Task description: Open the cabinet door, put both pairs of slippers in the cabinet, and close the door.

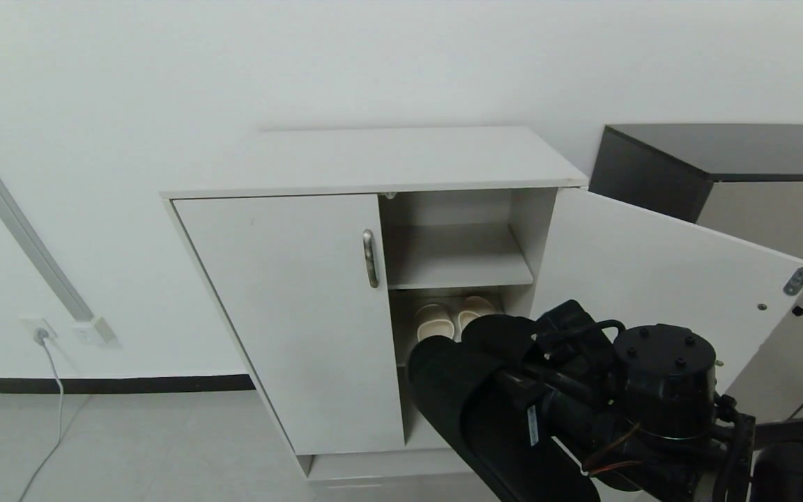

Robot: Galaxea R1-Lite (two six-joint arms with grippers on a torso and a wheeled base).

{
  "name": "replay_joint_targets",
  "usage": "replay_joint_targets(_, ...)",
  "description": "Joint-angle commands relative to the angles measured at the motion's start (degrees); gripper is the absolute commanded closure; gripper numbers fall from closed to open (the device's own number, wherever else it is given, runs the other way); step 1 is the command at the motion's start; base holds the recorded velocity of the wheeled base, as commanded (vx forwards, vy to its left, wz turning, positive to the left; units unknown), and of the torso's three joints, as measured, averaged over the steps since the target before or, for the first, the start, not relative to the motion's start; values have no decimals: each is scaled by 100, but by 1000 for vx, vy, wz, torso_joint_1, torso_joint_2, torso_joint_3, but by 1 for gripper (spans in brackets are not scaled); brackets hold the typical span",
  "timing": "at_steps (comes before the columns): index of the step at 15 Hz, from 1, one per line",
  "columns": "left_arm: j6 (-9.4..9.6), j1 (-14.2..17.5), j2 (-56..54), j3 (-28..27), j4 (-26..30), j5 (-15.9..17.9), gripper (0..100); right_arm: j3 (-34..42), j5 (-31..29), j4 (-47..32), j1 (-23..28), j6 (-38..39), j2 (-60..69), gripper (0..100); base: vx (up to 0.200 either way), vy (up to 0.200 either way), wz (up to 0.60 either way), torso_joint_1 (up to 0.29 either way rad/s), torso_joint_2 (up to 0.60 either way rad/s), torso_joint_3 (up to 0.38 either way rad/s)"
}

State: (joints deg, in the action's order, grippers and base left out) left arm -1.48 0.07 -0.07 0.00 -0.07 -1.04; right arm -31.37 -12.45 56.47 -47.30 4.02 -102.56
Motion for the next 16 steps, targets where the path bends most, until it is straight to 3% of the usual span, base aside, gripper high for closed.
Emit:
replay_joint_targets(1, -2, 1, 7, 0, -1, -2, 100, 8, -3, 5, -7, 2, -10, 100, 0, 0, 0, -134, 461, 325)
replay_joint_targets(12, -2, 1, 7, 0, -1, 7, 100, 87, 14, 128, -7, -7, -27, 100, 0, 0, 0, -79, 443, 361)
replay_joint_targets(16, -2, 1, 7, 0, -1, 7, 100, 104, 5, 128, -16, -103, -115, 100, 0, 0, 0, 2, 91, 88)
